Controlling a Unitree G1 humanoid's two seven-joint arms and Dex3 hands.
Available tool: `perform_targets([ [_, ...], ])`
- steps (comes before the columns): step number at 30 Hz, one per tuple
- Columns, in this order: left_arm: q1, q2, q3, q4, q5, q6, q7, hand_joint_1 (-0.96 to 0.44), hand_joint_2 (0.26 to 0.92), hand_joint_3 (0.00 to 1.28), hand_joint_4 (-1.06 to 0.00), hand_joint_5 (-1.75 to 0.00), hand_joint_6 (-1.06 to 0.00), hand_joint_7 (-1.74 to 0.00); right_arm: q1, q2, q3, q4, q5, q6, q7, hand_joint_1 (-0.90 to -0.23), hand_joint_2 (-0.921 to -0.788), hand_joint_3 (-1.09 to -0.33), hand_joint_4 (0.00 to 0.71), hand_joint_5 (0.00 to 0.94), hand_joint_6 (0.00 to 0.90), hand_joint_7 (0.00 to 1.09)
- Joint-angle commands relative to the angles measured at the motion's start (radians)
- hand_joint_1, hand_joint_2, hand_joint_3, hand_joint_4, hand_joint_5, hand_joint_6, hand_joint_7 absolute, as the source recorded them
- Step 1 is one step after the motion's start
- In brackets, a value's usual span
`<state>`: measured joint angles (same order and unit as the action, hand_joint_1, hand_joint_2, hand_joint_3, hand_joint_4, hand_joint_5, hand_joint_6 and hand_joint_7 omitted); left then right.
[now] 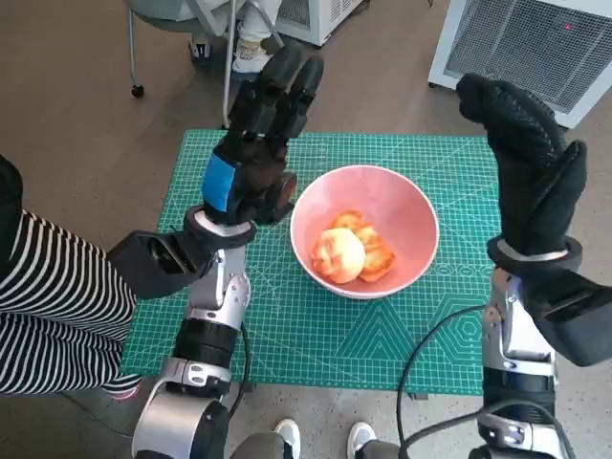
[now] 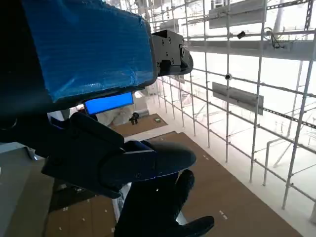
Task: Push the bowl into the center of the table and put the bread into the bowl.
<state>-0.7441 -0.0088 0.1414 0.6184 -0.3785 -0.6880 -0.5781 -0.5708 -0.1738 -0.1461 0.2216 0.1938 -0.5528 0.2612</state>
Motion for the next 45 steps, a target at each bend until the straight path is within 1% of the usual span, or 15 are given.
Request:
perform_targets([
  [1, 0.019, -0.009, 0.007, -0.009, -0.021, 0.008, -0.010, -0.73, 0.921, 0.53, -0.07, -0.01, 0.00, -0.39, 0.025, 0.011, 0.004, -0.008, 0.001, 0.021, -0.011, -0.693, -0.921, -0.741, 0.169, 0.004, 0.096, 0.44],
  [13, 0.029, -0.012, 0.015, -0.019, -0.042, 0.027, -0.025, -0.73, 0.921, 0.49, -0.07, -0.01, 0.00, -0.39, 0.036, 0.018, 0.006, -0.029, -0.001, 0.027, -0.018, -0.693, -0.921, -0.732, 0.171, 0.003, 0.104, 0.44],
  [22, 0.052, -0.013, 0.016, -0.057, -0.048, 0.049, -0.024, -0.72, 0.921, 0.47, -0.07, -0.01, 0.00, -0.39, 0.045, 0.024, 0.005, -0.036, -0.007, 0.028, -0.021, -0.695, -0.921, -0.724, 0.172, 0.003, 0.106, 0.43],
  [45, 0.100, -0.027, 0.014, -0.125, -0.047, 0.088, -0.011, -0.72, 0.921, 0.42, -0.10, -0.02, 0.00, -0.42, 0.079, 0.020, 0.011, -0.074, -0.012, 0.044, -0.023, -0.693, -0.921, -0.720, 0.163, 0.000, 0.102, 0.42],
])
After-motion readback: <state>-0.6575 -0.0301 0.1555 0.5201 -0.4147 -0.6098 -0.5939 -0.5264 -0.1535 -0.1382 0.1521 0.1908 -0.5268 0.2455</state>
